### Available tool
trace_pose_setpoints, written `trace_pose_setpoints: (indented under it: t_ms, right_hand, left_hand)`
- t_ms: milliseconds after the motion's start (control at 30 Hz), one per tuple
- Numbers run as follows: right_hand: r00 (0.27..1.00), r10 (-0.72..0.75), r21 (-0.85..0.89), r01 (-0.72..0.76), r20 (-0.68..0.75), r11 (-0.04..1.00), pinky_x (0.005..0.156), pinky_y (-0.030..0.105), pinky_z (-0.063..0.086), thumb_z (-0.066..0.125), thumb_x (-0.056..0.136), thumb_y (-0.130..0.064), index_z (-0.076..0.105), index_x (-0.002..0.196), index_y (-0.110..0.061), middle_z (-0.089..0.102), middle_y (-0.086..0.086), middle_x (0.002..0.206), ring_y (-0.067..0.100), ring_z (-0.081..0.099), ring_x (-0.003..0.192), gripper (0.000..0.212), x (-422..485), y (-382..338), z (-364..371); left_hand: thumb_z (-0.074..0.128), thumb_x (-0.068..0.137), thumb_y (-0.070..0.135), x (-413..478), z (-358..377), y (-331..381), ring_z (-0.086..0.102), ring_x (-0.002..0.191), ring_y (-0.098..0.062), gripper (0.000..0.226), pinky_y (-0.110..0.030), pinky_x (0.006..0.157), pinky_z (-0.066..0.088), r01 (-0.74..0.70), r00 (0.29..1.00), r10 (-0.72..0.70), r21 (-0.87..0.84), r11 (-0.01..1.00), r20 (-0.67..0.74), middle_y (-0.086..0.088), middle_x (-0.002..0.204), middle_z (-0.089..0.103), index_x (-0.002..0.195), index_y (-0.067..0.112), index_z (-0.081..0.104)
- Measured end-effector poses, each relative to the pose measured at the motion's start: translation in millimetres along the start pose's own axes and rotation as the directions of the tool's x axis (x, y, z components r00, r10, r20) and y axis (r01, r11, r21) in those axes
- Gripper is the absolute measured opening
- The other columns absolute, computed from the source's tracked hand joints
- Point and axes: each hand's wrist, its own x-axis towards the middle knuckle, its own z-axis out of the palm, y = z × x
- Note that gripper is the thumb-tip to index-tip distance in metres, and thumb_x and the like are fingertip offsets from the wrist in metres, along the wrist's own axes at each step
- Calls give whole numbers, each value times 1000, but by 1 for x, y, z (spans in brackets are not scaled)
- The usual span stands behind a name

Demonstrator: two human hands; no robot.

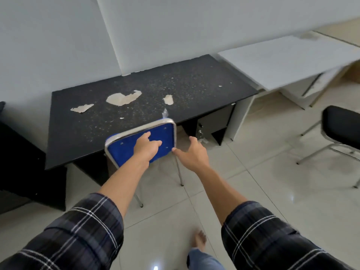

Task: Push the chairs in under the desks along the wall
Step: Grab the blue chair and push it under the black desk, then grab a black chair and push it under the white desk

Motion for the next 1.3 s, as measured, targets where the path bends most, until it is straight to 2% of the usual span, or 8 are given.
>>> trace_pose_setpoints:
  t_ms: [167, 367, 500, 600, 633, 767, 1000, 1300]
  right_hand:
    - [988, 40, -133, -61, -152, 989, 119, 51, 33, 61, 92, -61, 34, 159, -15, 40, 8, 164, 32, 31, 154, 85, -36, 50, -60]
    - [936, 200, -78, -231, -290, 970, 121, 49, 31, 52, 97, -65, 31, 161, -14, 38, 9, 166, 33, 31, 154, 84, -71, 138, -142]
    - [873, 296, -38, -336, -387, 941, 120, 50, 31, 50, 97, -67, 34, 159, -14, 40, 9, 164, 33, 33, 152, 83, -95, 208, -213]
    - [828, 357, 5, -393, -432, 919, 124, 51, 27, 49, 97, -67, 31, 161, -15, 35, 9, 167, 33, 28, 155, 85, -109, 255, -266]
    - [795, 398, 43, -428, -457, 903, 124, 51, 27, 48, 97, -67, 30, 161, -15, 33, 10, 168, 33, 27, 156, 85, -119, 295, -305]
    - [782, 426, 43, -459, -456, 888, 125, 53, 28, 48, 98, -67, 27, 163, -14, 29, 10, 171, 32, 24, 158, 86, -130, 332, -346]
    - [705, 495, 101, -522, -508, 847, 125, 53, 28, 48, 97, -68, 26, 163, -14, 29, 12, 171, 32, 23, 158, 88, -150, 434, -472]
    - [637, 535, 164, -547, -556, 821, 125, 53, 27, 50, 97, -67, 24, 164, -15, 27, 10, 172, 30, 22, 159, 89, -95, 522, -606]
  left_hand:
    - [54, 90, 43, -44, 70, 33, 38, 135, -24, 65, -34, 98, 35, -233, 963, 168, 337, 912, 213, 0, 151, 39, 149, 24, 33]
    - [53, 90, 49, -99, 175, 70, 39, 136, -25, 65, -37, 107, 32, -421, 866, 221, 418, 805, 448, -2, 151, 40, 148, 23, 36]
    - [54, 91, 48, -149, 271, 97, 37, 137, -27, 68, -39, 110, 31, -571, 767, 274, 423, 704, 579, -6, 151, 41, 148, 19, 35]
    - [55, 91, 48, -183, 337, 116, 33, 140, -26, 72, -37, 112, 29, -608, 698, 239, 383, 696, 675, -7, 154, 36, 150, 15, 32]
    - [55, 91, 49, -211, 390, 130, 33, 140, -26, 73, -37, 112, 28, -642, 658, 229, 376, 668, 717, -7, 155, 34, 150, 15, 31]
    - [54, 90, 54, -233, 442, 142, 31, 141, -28, 76, -43, 113, 29, -660, 630, 185, 396, 638, 754, -5, 156, 31, 152, 17, 28]
    - [53, 89, 57, -300, 588, 181, 32, 140, -28, 77, -42, 111, 29, -700, 561, 183, 346, 625, 807, -5, 156, 32, 151, 19, 29]
    - [53, 89, 57, -311, 760, 247, 33, 140, -28, 78, -46, 112, 31, -740, 489, 200, 283, 610, 849, -5, 155, 33, 151, 18, 27]
